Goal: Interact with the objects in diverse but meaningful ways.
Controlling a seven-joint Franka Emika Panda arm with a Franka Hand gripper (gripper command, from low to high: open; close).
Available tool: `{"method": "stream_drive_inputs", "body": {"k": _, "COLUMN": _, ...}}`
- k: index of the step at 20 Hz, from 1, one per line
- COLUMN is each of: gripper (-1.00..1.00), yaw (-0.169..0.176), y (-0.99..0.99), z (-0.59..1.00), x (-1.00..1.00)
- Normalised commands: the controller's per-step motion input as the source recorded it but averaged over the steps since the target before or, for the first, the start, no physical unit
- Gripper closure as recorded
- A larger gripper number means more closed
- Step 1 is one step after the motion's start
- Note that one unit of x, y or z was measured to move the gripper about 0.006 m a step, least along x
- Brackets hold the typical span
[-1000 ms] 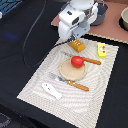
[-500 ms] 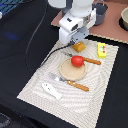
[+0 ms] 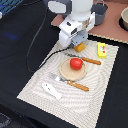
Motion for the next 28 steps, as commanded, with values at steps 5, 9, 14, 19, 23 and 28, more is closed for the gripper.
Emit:
{"method": "stream_drive_inputs", "body": {"k": 5, "gripper": 1.00, "yaw": 0.000, "y": 0.18, "z": 0.04, "x": -0.03}}
{"method": "stream_drive_inputs", "body": {"k": 9, "gripper": 1.00, "yaw": -0.013, "y": 0.03, "z": 0.62, "x": -0.49}}
{"method": "stream_drive_inputs", "body": {"k": 14, "gripper": 1.00, "yaw": -0.032, "y": -0.13, "z": 0.65, "x": -0.70}}
{"method": "stream_drive_inputs", "body": {"k": 19, "gripper": 1.00, "yaw": -0.045, "y": -0.39, "z": 0.24, "x": -0.66}}
{"method": "stream_drive_inputs", "body": {"k": 23, "gripper": 1.00, "yaw": -0.059, "y": -0.53, "z": 0.02, "x": -0.68}}
{"method": "stream_drive_inputs", "body": {"k": 28, "gripper": 1.00, "yaw": -0.038, "y": -0.65, "z": 0.00, "x": -0.57}}
